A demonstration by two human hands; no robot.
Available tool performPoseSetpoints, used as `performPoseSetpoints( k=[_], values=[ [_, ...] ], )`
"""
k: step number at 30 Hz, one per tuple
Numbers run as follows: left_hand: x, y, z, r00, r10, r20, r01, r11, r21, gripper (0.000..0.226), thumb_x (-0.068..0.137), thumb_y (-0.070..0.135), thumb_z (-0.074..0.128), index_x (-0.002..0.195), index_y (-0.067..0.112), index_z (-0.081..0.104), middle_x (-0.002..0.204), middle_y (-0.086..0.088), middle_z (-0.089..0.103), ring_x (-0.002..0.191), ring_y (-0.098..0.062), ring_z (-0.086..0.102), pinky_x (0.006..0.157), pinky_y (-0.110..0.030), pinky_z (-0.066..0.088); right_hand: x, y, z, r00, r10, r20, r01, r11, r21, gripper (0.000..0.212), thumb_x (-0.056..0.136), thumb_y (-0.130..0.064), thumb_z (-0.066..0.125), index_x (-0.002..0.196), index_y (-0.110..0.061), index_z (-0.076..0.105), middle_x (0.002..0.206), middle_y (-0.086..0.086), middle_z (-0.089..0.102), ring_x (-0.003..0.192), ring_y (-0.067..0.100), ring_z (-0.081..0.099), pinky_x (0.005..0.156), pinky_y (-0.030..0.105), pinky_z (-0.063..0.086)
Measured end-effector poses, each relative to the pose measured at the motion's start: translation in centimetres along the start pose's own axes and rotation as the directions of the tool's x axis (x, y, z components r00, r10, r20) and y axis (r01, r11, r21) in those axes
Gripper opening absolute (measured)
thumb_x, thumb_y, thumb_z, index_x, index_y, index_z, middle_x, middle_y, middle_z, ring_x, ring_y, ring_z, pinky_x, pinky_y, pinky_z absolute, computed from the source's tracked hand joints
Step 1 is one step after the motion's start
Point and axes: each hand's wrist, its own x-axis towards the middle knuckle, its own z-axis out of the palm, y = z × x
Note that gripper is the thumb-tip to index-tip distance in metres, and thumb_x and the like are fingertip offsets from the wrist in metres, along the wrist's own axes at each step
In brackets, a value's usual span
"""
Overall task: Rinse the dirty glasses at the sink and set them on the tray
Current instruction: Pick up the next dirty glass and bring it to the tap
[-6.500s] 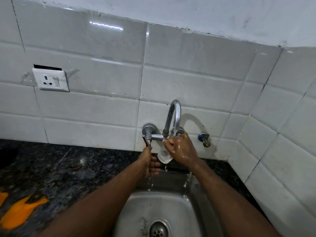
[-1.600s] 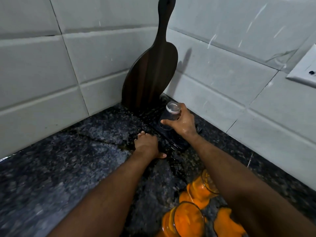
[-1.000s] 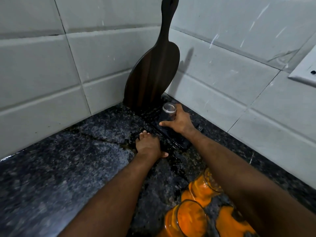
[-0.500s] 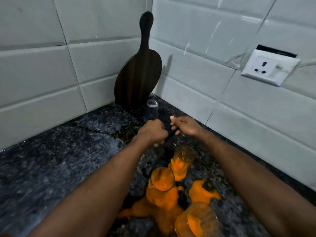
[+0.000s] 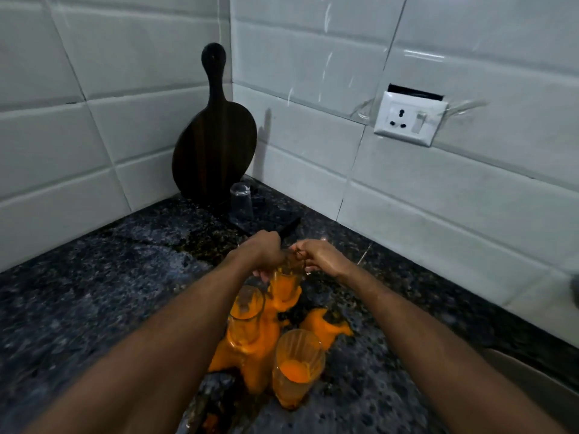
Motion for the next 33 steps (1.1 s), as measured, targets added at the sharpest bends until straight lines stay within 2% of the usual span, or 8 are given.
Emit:
performPoseSetpoints(
  k=[3, 7, 10, 13, 16, 25, 30, 33],
  values=[
    [-0.3, 2.2, -0.4, 0.999, 0.038, -0.026, -0.038, 0.999, 0.0, 0.041, 0.098, 0.016, 0.048, 0.063, -0.002, 0.059, 0.062, -0.02, 0.068, 0.053, -0.025, 0.07, 0.063, -0.04, 0.063, -1.9, 0.3, -1.4, 0.997, -0.059, 0.041, 0.057, 0.997, 0.044, 0.033, 0.087, -0.006, 0.049, 0.117, -0.014, 0.058, 0.105, 0.006, 0.062, 0.095, 0.018, 0.056, 0.074, 0.027, 0.044],
    [-0.5, 7.5, 0.0, 0.993, 0.117, -0.035, -0.115, 0.992, 0.049, 0.037, 0.094, 0.013, 0.047, 0.064, -0.003, 0.06, 0.061, -0.018, 0.07, 0.044, -0.019, 0.065, 0.058, -0.035, 0.061, -5.5, 2.6, -5.4, 0.986, -0.164, 0.032, 0.165, 0.986, -0.023, 0.068, 0.08, 0.002, 0.069, 0.139, -0.016, 0.041, 0.126, 0.004, 0.057, 0.116, 0.019, 0.056, 0.085, 0.028, 0.052],
    [-0.5, 12.7, 2.1, 0.981, 0.195, 0.019, -0.196, 0.98, 0.043, 0.036, 0.091, 0.015, 0.046, 0.073, -0.007, 0.069, 0.059, -0.017, 0.071, 0.051, -0.022, 0.071, 0.052, -0.03, 0.059, -9.5, 5.1, -8.3, 0.976, -0.169, -0.14, 0.161, 0.985, -0.067, 0.086, 0.07, -0.012, 0.085, 0.141, -0.026, 0.039, 0.126, -0.005, 0.061, 0.115, 0.011, 0.06, 0.097, 0.035, 0.052],
    [-1.4, 19.1, 5.6, 0.95, 0.311, 0.013, -0.311, 0.95, 0.042, 0.054, 0.099, 0.038, 0.049, 0.07, -0.003, 0.069, 0.051, -0.011, 0.069, 0.046, -0.019, 0.068, 0.057, -0.033, 0.062, -15.2, 7.5, -11.7, 0.901, -0.168, -0.4, 0.154, 0.986, -0.068, 0.072, 0.065, -0.025, 0.09, 0.125, -0.031, 0.05, 0.115, -0.011, 0.065, 0.106, 0.005, 0.062, 0.09, 0.03, 0.053],
    [-2.9, 24.9, 9.2, 0.914, 0.405, 0.016, -0.405, 0.911, 0.073, 0.054, 0.096, 0.042, 0.051, 0.062, 0.003, 0.064, 0.044, -0.005, 0.063, 0.042, -0.016, 0.063, 0.055, -0.029, 0.06, -20.8, 10.0, -14.9, 0.823, -0.159, -0.545, 0.127, 0.987, -0.096, 0.061, 0.067, -0.021, 0.089, 0.117, -0.028, 0.054, 0.11, -0.01, 0.066, 0.101, 0.004, 0.064, 0.083, 0.024, 0.053],
    [-6.2, 37.6, 18.4, 0.824, 0.539, 0.175, -0.548, 0.836, 0.003, 0.056, 0.093, 0.05, 0.05, 0.074, 0.003, 0.075, 0.066, -0.009, 0.075, 0.059, -0.021, 0.073, 0.067, -0.033, 0.061, -34.1, 16.3, -21.5, 0.617, -0.04, -0.786, 0.025, 0.999, -0.032, 0.057, 0.064, -0.019, 0.087, 0.113, -0.024, 0.059, 0.102, -0.008, 0.07, 0.094, 0.003, 0.067, 0.081, 0.026, 0.056],
    [-5.5, 42.0, 21.5, 0.78, 0.625, -0.044, -0.625, 0.78, 0.0, 0.07, 0.091, 0.069, 0.038, 0.097, 0.008, 0.073, 0.096, -0.011, 0.074, 0.089, -0.026, 0.068, 0.078, -0.034, 0.052, -37.7, 17.8, -23.3, 0.473, 0.022, -0.881, -0.017, 1.0, 0.016, 0.056, 0.066, -0.026, 0.088, 0.112, -0.026, 0.055, 0.093, -0.015, 0.065, 0.087, -0.002, 0.062, 0.075, 0.016, 0.05],
    [-5.2, 43.4, 22.0, 0.786, 0.607, -0.117, -0.61, 0.793, 0.013, 0.046, 0.093, 0.044, 0.051, 0.105, 0.003, 0.068, 0.101, -0.016, 0.072, 0.091, -0.029, 0.067, 0.071, -0.03, 0.047, -38.8, 17.7, -24.4, 0.394, -0.006, -0.919, -0.014, 1.0, -0.012, 0.057, 0.065, -0.029, 0.09, 0.111, -0.024, 0.056, 0.093, -0.01, 0.066, 0.085, 0.002, 0.063, 0.074, 0.018, 0.052]
  ],
)
